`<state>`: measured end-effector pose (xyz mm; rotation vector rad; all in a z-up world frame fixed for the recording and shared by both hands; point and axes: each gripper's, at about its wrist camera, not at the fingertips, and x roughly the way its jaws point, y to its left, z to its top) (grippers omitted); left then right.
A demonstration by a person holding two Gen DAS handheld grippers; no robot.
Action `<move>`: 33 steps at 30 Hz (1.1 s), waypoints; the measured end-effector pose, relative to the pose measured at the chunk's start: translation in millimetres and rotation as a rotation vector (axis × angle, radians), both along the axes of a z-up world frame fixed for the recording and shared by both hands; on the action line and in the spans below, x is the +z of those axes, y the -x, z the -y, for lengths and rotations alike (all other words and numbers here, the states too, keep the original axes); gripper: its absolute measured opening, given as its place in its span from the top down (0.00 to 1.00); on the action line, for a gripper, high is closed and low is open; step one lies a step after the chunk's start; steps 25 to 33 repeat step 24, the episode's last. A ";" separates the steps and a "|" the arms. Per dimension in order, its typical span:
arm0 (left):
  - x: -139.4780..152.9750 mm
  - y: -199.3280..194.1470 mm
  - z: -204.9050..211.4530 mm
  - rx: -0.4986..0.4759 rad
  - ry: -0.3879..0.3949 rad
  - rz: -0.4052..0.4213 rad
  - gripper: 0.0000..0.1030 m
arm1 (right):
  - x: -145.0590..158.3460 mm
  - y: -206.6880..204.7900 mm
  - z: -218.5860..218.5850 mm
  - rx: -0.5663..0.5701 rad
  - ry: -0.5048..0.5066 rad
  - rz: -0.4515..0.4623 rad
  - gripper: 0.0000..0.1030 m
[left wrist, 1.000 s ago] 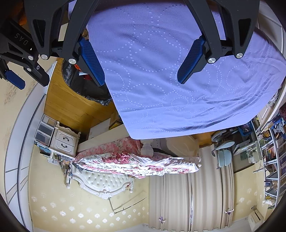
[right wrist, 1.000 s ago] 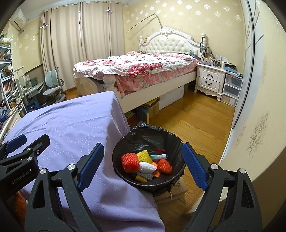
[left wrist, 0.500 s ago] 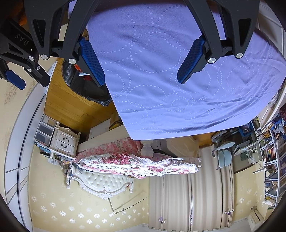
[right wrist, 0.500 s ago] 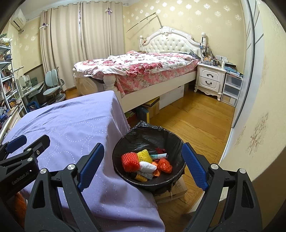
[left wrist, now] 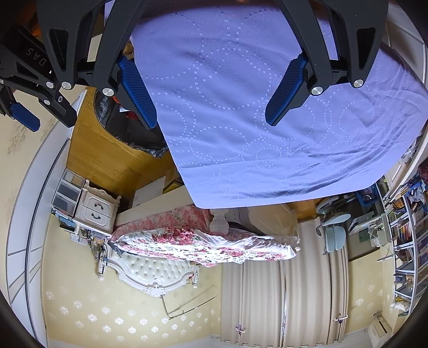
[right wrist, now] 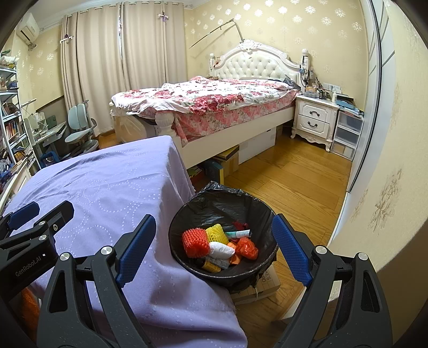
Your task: Collect trash
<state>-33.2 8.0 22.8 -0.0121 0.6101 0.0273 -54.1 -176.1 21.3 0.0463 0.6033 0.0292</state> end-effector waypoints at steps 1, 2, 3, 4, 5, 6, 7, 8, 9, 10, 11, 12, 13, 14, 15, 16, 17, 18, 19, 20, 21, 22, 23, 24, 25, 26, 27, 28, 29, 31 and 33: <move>0.0 0.4 0.0 0.000 0.000 0.002 0.19 | 0.4 -0.2 0.2 0.000 0.000 0.000 0.16; -0.5 1.4 -0.1 0.001 0.000 0.004 0.19 | 0.0 0.0 -0.2 -0.001 0.000 0.000 0.16; -0.1 2.4 -0.5 0.002 -0.002 0.008 0.19 | -0.1 0.0 -0.2 0.000 0.000 -0.001 0.16; -0.3 3.3 0.3 0.000 -0.004 0.009 0.19 | -0.1 0.1 -0.2 0.000 0.000 0.000 0.16; 0.8 2.3 -0.8 -0.003 -0.004 0.009 0.19 | 0.4 0.0 -0.4 0.000 0.000 -0.002 0.16; 0.7 2.0 -0.5 -0.007 -0.005 0.008 0.19 | -0.1 0.0 -0.3 0.001 0.000 -0.001 0.16; 0.2 2.3 0.7 -0.011 -0.006 0.007 0.17 | -0.1 0.0 -0.3 0.001 0.000 -0.001 0.16; 0.1 2.5 1.0 -0.013 -0.008 0.008 0.15 | -0.1 0.0 -0.4 0.002 0.000 -0.002 0.16; 0.2 2.8 1.5 -0.015 -0.011 0.010 0.15 | -1.4 -0.5 0.0 0.004 0.000 -0.005 0.16; 0.4 3.4 2.2 -0.016 -0.015 0.017 0.15 | -1.3 -0.4 -0.2 0.006 0.001 -0.007 0.16; 0.7 3.7 2.9 -0.016 -0.023 0.025 0.15 | -2.0 -0.4 -1.1 0.008 0.002 -0.008 0.16; 0.8 3.7 3.5 -0.013 -0.038 0.030 0.15 | -4.7 0.3 -3.1 0.009 0.003 -0.009 0.16; 1.3 3.9 4.5 -0.010 -0.052 0.034 0.15 | -5.0 0.4 -3.7 0.011 0.003 -0.011 0.16; 1.6 3.4 5.6 -0.007 -0.066 0.038 0.15 | -7.0 -0.3 -4.7 0.013 0.004 -0.012 0.16; 1.0 3.9 6.6 -0.005 -0.078 0.041 0.15 | -9.2 -0.2 -6.5 0.015 0.004 -0.013 0.16; 0.2 2.7 5.9 -0.005 -0.077 0.039 0.15 | -9.8 0.0 -7.3 0.016 0.005 -0.015 0.16; -0.8 1.8 4.5 -0.006 -0.068 0.030 0.15 | -11.7 -0.6 -8.1 0.018 0.005 -0.017 0.16; -1.9 -0.2 1.1 -0.001 -0.058 0.019 0.14 | -13.0 -0.9 -9.1 0.020 0.005 -0.019 0.16; -2.4 -2.3 -2.6 0.005 -0.050 0.011 0.14 | -13.5 -1.8 -9.8 0.021 0.005 -0.021 0.16; -3.5 -4.0 -5.8 0.010 -0.041 0.001 0.14 | -14.0 -2.5 -10.4 0.023 0.004 -0.024 0.16; -5.1 -6.0 -9.1 0.015 -0.034 -0.009 0.14 | -15.3 -5.1 -12.0 0.027 0.004 -0.030 0.16; -6.9 -8.5 -13.0 0.024 -0.032 -0.020 0.14 | -16.0 -5.9 -13.0 0.030 0.005 -0.033 0.16; -9.3 -11.4 -17.5 0.034 -0.028 -0.034 0.14 | -18.3 -8.2 -16.5 0.038 0.008 -0.042 0.16; -11.1 -13.3 -21.0 0.041 -0.024 -0.044 0.14 | -18.4 -10.8 -18.4 0.046 0.010 -0.048 0.16; -11.1 -13.3 -21.0 0.041 -0.024 -0.044 0.14 | -18.4 -10.8 -18.4 0.046 0.010 -0.048 0.16; -11.1 -13.3 -21.0 0.041 -0.024 -0.044 0.14 | -18.4 -10.8 -18.4 0.046 0.010 -0.048 0.16; -11.1 -13.3 -21.0 0.041 -0.024 -0.044 0.14 | -18.4 -10.8 -18.4 0.046 0.010 -0.048 0.16; -11.1 -13.3 -21.0 0.041 -0.024 -0.044 0.14 | -18.4 -10.8 -18.4 0.046 0.010 -0.048 0.16; -11.1 -13.3 -21.0 0.041 -0.024 -0.044 0.14 | -18.4 -10.8 -18.4 0.046 0.010 -0.048 0.16; -11.1 -13.3 -21.0 0.041 -0.024 -0.044 0.14 | -18.4 -10.8 -18.4 0.046 0.010 -0.048 0.16; -11.1 -13.3 -21.0 0.041 -0.024 -0.044 0.14 | -18.4 -10.8 -18.4 0.046 0.010 -0.048 0.16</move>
